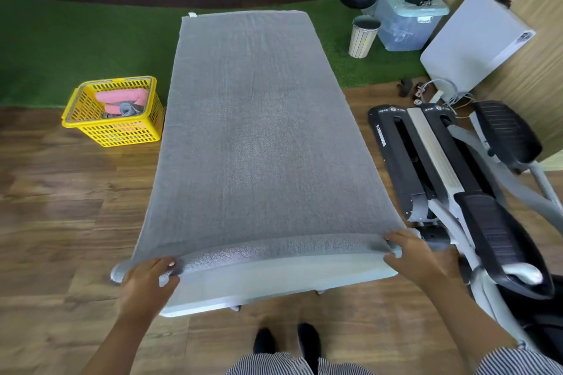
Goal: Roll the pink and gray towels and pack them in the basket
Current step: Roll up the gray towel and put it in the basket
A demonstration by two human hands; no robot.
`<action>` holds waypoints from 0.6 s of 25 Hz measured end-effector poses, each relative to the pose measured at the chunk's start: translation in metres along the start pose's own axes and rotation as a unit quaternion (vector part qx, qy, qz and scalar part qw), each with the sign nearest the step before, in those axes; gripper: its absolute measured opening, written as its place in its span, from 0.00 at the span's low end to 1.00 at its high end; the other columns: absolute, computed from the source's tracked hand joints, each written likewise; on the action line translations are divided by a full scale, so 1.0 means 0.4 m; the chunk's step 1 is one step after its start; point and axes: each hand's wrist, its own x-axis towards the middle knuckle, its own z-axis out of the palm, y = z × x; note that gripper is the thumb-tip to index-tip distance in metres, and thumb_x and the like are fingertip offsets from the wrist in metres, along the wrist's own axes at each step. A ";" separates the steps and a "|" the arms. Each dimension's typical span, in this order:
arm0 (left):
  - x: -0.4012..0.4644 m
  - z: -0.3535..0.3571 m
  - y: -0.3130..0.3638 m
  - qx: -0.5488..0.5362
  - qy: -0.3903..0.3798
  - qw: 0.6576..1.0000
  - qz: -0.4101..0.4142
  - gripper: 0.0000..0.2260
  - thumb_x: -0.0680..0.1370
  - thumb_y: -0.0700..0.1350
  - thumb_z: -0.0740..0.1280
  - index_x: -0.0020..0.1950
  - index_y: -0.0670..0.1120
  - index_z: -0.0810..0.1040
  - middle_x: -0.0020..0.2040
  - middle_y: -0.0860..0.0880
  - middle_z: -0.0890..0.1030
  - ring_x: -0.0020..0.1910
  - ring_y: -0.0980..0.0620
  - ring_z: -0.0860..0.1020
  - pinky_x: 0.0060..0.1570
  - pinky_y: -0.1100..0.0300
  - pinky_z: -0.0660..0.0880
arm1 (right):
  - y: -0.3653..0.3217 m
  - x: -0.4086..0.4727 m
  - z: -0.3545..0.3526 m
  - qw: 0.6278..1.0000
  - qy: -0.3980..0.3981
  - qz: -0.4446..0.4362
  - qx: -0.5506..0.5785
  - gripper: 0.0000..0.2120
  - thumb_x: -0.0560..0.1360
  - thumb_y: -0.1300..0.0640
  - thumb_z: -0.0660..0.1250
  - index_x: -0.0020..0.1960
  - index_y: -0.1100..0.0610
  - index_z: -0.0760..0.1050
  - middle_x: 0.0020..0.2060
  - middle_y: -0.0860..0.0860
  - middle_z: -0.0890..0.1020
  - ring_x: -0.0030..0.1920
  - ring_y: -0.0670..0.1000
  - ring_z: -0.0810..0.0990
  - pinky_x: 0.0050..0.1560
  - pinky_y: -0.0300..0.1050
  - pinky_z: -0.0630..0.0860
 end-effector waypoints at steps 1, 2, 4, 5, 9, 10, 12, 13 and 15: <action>-0.008 0.001 0.001 0.005 0.012 1.000 0.003 0.19 0.66 0.53 0.59 0.41 0.43 0.84 0.38 0.48 0.83 0.33 0.45 0.82 0.34 0.51 0.77 | 0.005 -0.003 0.000 1.000 -0.003 -0.005 -0.011 0.20 0.69 0.65 0.68 0.61 0.59 0.75 0.56 0.52 0.77 0.59 0.53 0.72 0.59 0.41 0.66; -0.014 -0.002 0.004 0.010 0.018 1.000 0.009 0.19 0.67 0.53 0.58 0.40 0.43 0.84 0.37 0.49 0.83 0.33 0.46 0.81 0.33 0.51 0.77 | 0.010 -0.005 -0.001 1.000 -0.002 -0.011 -0.020 0.20 0.69 0.65 0.68 0.60 0.59 0.76 0.56 0.52 0.77 0.59 0.53 0.72 0.59 0.41 0.67; -0.024 -0.009 0.002 0.023 0.026 0.999 0.028 0.18 0.68 0.52 0.58 0.38 0.44 0.84 0.35 0.52 0.83 0.34 0.49 0.81 0.33 0.52 0.75 | 0.017 -0.006 -0.007 0.999 -0.007 -0.012 -0.036 0.15 0.69 0.64 0.67 0.55 0.59 0.79 0.51 0.52 0.80 0.56 0.54 0.74 0.54 0.42 0.69; -0.027 -0.012 -0.002 0.034 0.027 0.998 0.039 0.17 0.68 0.52 0.58 0.37 0.45 0.83 0.34 0.53 0.82 0.33 0.49 0.81 0.34 0.52 0.74 | 0.021 -0.003 -0.010 0.999 -0.020 -0.006 -0.047 0.12 0.69 0.62 0.67 0.52 0.59 0.80 0.49 0.52 0.81 0.53 0.55 0.76 0.51 0.44 0.70; -0.034 -0.010 -0.029 0.061 0.026 0.996 0.053 0.17 0.69 0.52 0.58 0.39 0.46 0.84 0.38 0.51 0.82 0.37 0.45 0.82 0.38 0.49 0.72 | 0.022 0.008 -0.018 0.996 -0.040 -0.003 -0.074 0.09 0.70 0.59 0.66 0.48 0.58 0.80 0.45 0.52 0.80 0.48 0.54 0.77 0.48 0.49 0.74; -0.034 -0.005 -0.032 0.061 0.028 0.996 0.052 0.17 0.69 0.52 0.58 0.41 0.46 0.84 0.41 0.48 0.82 0.40 0.43 0.81 0.40 0.48 0.73 | 0.020 0.012 -0.016 0.997 -0.021 -0.013 -0.076 0.09 0.70 0.61 0.66 0.49 0.58 0.80 0.47 0.51 0.79 0.49 0.54 0.77 0.50 0.49 0.74; -0.032 0.003 -0.029 0.066 0.039 0.996 0.042 0.18 0.71 0.51 0.57 0.46 0.45 0.84 0.46 0.46 0.81 0.43 0.41 0.80 0.45 0.45 0.72 | 0.020 0.014 -0.001 0.996 0.034 -0.045 -0.070 0.12 0.68 0.68 0.67 0.50 0.60 0.79 0.48 0.53 0.78 0.50 0.56 0.76 0.51 0.53 0.74; -0.034 0.007 -0.025 0.063 0.043 0.996 0.036 0.18 0.71 0.50 0.57 0.48 0.44 0.83 0.47 0.45 0.82 0.43 0.41 0.80 0.46 0.44 0.73 | 0.022 0.013 0.008 0.995 0.057 -0.058 -0.062 0.14 0.67 0.72 0.67 0.50 0.61 0.79 0.47 0.53 0.78 0.48 0.58 0.76 0.49 0.54 0.75; -0.040 0.015 -0.020 0.041 0.043 0.998 0.005 0.14 0.73 0.45 0.61 0.50 0.40 0.82 0.46 0.43 0.83 0.41 0.40 0.82 0.41 0.44 0.77 | 0.023 0.008 0.023 0.995 0.082 -0.046 -0.035 0.14 0.67 0.74 0.66 0.49 0.61 0.80 0.45 0.55 0.80 0.47 0.60 0.77 0.49 0.52 0.76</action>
